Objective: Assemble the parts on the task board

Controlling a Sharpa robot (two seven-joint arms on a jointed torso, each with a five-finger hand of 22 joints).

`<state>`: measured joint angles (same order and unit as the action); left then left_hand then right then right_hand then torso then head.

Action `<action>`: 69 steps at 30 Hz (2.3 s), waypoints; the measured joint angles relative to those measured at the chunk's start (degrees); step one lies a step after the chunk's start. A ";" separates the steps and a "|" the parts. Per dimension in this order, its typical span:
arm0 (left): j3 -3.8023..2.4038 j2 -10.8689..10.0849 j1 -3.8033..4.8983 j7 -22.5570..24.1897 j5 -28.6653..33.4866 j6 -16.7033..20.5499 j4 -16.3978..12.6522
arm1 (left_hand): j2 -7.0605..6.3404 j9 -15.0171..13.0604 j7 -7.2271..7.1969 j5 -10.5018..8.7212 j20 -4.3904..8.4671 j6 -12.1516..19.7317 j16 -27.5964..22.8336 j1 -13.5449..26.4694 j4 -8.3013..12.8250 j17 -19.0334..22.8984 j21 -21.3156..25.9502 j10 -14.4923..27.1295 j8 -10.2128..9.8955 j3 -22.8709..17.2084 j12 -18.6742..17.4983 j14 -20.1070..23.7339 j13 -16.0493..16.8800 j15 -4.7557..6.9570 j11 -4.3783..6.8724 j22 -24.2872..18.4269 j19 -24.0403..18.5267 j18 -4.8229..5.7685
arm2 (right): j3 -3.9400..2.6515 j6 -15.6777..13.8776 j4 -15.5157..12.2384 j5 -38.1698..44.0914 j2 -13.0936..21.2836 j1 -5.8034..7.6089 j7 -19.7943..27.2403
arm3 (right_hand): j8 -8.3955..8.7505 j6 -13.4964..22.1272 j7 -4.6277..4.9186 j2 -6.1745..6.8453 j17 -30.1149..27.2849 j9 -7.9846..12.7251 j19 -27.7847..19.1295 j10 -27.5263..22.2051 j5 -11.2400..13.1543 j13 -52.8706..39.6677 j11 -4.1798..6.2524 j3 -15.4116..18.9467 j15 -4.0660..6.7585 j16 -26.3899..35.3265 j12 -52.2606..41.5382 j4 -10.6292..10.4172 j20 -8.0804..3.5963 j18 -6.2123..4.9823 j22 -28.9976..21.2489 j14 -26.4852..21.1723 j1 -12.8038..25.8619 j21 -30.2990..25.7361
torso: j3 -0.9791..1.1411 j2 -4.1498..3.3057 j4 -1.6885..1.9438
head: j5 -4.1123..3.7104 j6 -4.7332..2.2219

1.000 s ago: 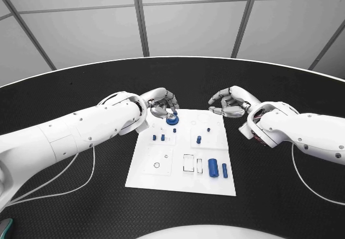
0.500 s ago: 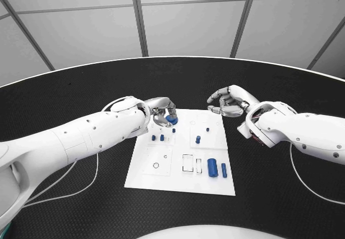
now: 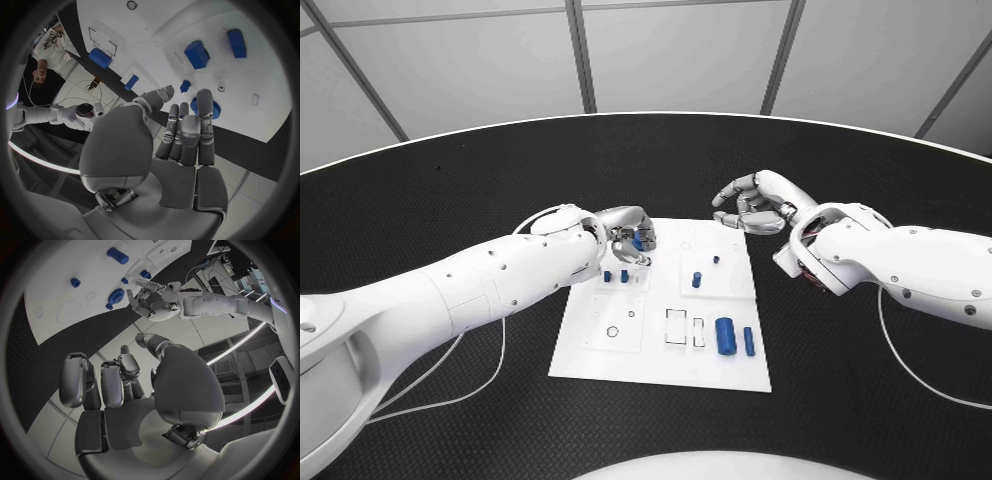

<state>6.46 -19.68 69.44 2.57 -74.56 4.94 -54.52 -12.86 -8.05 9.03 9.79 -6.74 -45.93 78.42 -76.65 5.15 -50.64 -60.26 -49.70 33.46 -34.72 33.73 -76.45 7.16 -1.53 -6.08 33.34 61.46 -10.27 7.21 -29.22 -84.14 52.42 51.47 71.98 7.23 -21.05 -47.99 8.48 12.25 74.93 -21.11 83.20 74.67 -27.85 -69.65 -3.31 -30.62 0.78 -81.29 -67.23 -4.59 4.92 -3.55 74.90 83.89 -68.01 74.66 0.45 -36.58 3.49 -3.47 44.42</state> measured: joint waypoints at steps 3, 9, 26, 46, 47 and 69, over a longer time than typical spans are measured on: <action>0.00 0.25 -0.17 -0.07 -0.20 -0.55 0.38 | 0.46 -0.02 -0.12 0.15 0.37 -0.49 0.97 0.02 0.56 -1.65 -1.71 -0.90 0.00 -0.98 0.00 -1.07 -0.22 0.29 0.48 2.17 1.35 0.00 | 0.00 0.02 -0.03 0.00 -0.01 0.00 -0.04 | 0.00 0.00 0.00 0.00 0.00 0.00 0.00 0.00 0.00 0.00 0.00 0.00 0.00 0.00 0.00 0.00 0.00 0.00 0.00 0.00 0.00 0.00 | 0.00 0.00 -0.01 | -0.05 0.07; 0.01 0.76 -0.42 -0.14 -1.14 -0.92 1.26 | 0.46 -0.04 -0.32 0.15 0.45 -0.68 0.97 0.02 0.61 -1.87 -2.32 -1.30 0.00 -1.35 0.00 -1.14 -0.30 0.36 0.47 3.00 1.43 0.01 | 0.00 0.05 -0.08 0.00 -0.06 0.00 -0.11 | 0.00 0.00 0.00 0.00 0.00 0.00 0.00 0.00 0.00 0.00 0.00 0.00 0.00 0.00 0.00 0.00 0.00 0.01 0.00 0.00 0.00 0.00 | -0.01 0.00 0.07 | -0.21 0.27; 0.01 2.52 -0.66 -1.48 -1.46 -1.75 4.18 | 1.30 -0.07 -0.43 0.14 0.81 -1.19 1.64 0.25 1.06 -3.15 -5.94 -2.93 -1.22 -2.80 -0.68 -2.37 -0.63 0.78 1.08 8.40 4.47 0.01 | 0.00 0.20 -0.07 0.00 -0.33 0.01 -0.24 | -0.23 -0.01 0.00 0.00 -0.01 0.00 0.00 0.01 0.00 0.27 0.00 -0.16 -0.01 0.32 0.23 -0.16 0.00 0.01 0.00 0.00 0.00 0.00 | 0.01 0.06 0.07 | -0.21 0.49; 0.02 4.17 -1.12 -2.40 -1.48 -3.44 6.39 | 1.52 -0.04 -0.43 -0.07 0.96 -1.19 1.91 0.47 1.01 -3.05 -7.10 -3.14 -1.45 -2.84 -0.66 -2.75 -0.69 0.74 0.87 10.30 5.43 0.96 | -0.01 0.25 -0.04 0.00 -0.67 0.01 -0.31 | -0.22 -0.01 0.00 0.00 -0.02 -0.01 0.00 0.01 0.00 0.33 0.00 -0.16 -0.01 0.32 0.23 -0.16 0.00 0.01 0.00 0.00 0.00 0.00 | 0.00 0.04 0.07 | -0.38 0.86; 0.02 4.25 -1.14 -2.40 -1.48 -3.43 6.45 | 1.52 -0.04 -0.43 -0.07 0.96 -1.19 1.91 0.47 1.01 -3.05 -7.10 -3.27 -1.45 -2.84 -0.65 -2.78 -0.69 0.78 0.99 10.38 5.43 0.96 | -0.01 0.25 -0.04 0.00 -0.68 0.01 -0.31 | -0.22 -0.01 0.00 0.00 -0.02 -0.01 0.00 0.01 0.00 0.33 0.00 -0.16 -0.01 0.32 0.23 -0.16 0.00 0.01 0.00 0.00 0.00 0.00 | 0.00 0.04 0.07 | -0.38 0.87; 0.04 4.80 -1.17 -3.46 -1.49 -5.00 7.02 | 1.22 -0.06 -0.37 -0.52 0.91 -1.70 1.91 1.69 0.83 -1.50 -7.99 -4.36 -2.00 -2.66 -0.89 -2.78 -0.65 0.78 1.28 11.65 6.21 0.95 | -0.01 0.37 -0.07 0.00 -0.69 0.02 -0.38 | -0.22 -0.01 0.00 0.00 -0.03 -0.01 0.01 0.01 0.00 0.33 0.00 -0.15 -0.01 0.31 0.22 -0.16 0.00 0.01 0.00 -0.01 0.00 0.00 | -0.04 0.12 0.16 | -0.68 1.06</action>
<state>6.49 -14.88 68.26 -0.89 -76.05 -0.06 -47.50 -11.64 -8.11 8.66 9.27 -5.83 -47.63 80.32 -74.96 5.99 -52.14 -68.25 -54.07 31.45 -37.38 32.84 -79.23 6.52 -0.75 -4.79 44.99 67.67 -9.33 7.20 -28.85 -84.22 52.42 50.78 71.99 6.85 -21.26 -48.00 8.48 12.25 74.90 -21.12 83.21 74.68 -27.85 -69.32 -3.31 -30.78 0.77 -80.97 -67.00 -4.75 4.92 -3.54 74.90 83.89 -68.01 74.66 0.41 -36.46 3.65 -4.14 45.48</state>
